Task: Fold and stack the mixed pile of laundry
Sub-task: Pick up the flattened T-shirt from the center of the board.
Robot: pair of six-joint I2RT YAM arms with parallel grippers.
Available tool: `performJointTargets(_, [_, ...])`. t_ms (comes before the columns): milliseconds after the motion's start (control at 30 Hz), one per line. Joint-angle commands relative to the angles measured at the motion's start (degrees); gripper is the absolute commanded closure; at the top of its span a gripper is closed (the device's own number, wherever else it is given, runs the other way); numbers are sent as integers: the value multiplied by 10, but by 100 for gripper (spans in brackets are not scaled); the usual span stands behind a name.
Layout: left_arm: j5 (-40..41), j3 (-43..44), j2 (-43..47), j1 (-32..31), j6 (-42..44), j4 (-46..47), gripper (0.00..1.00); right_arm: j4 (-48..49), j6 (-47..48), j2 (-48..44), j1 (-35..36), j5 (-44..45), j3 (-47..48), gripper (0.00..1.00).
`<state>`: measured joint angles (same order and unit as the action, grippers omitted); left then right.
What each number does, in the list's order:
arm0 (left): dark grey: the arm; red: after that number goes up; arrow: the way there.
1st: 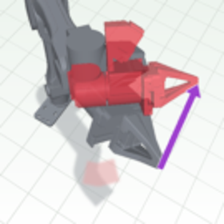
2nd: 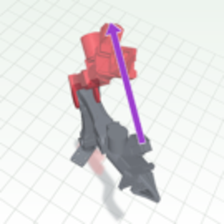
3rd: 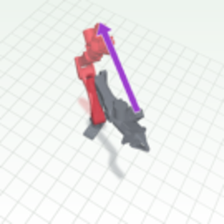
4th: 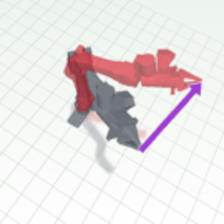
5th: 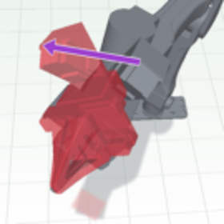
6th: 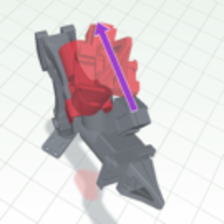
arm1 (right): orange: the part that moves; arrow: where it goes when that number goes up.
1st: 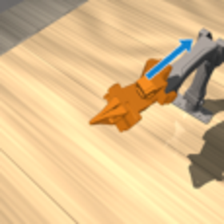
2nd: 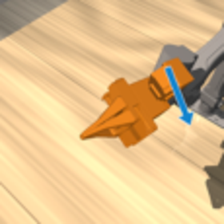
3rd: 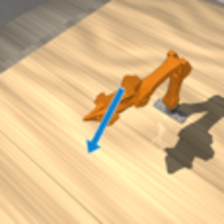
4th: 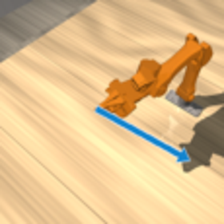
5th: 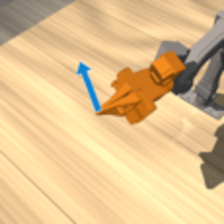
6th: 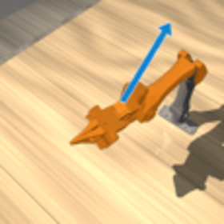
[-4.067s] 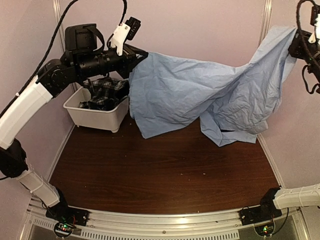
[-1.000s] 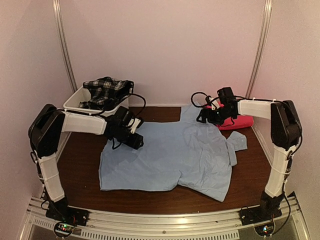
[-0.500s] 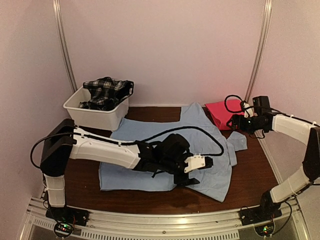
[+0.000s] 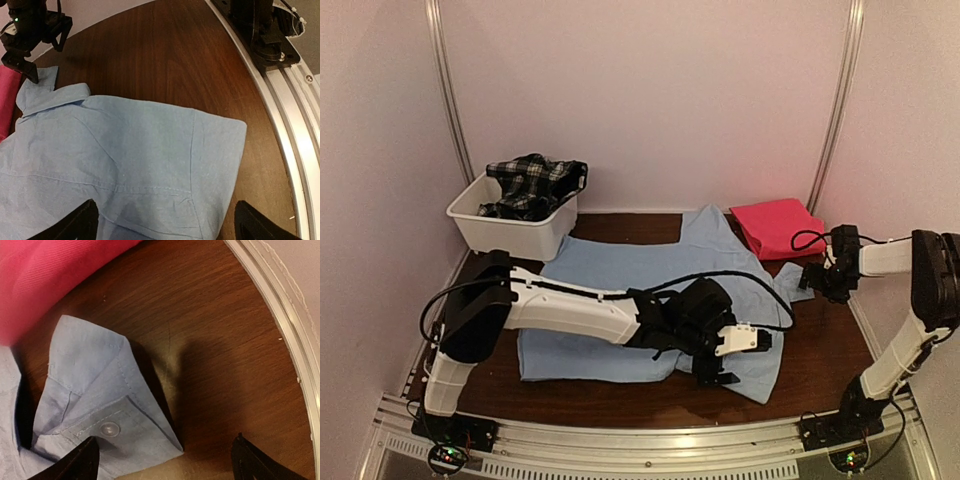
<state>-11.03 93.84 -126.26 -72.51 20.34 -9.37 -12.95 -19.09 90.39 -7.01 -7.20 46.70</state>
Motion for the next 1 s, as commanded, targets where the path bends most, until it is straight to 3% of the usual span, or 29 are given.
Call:
performJointTargets(0, [-19,26,-27,-14,28,-32,3,27,3,66,-6,8,37,12])
performJointTargets(167, [32,45,-52,-30,67,-51,4,52,1,89,-6,-45,30,39])
performJointTargets(233, [70,65,-71,-38,85,-72,7,60,-4,84,-5,-70,15,59])
performJointTargets(300, [93,78,-85,-40,89,-80,18,77,-13,65,-4,-107,-14,86])
performJointTargets(367, [118,81,-88,-40,85,-77,31,85,-21,34,-4,-121,-47,99])
performJointTargets(500, [134,65,-61,-36,58,-37,69,80,-33,-41,-4,-130,-102,100])
performJointTargets(567, [118,43,-33,-29,35,2,100,79,-46,-83,-4,-144,-128,100])
performJointTargets(667, [65,22,4,-6,-18,50,100,58,-58,-148,-3,-159,-152,100])
performJointTargets(833, [-25,-3,42,82,-188,159,100,28,-99,-259,1,-224,-198,100])
performJointTargets(967, [-36,-11,39,143,-309,238,100,-26,-152,-372,43,-238,-238,100])
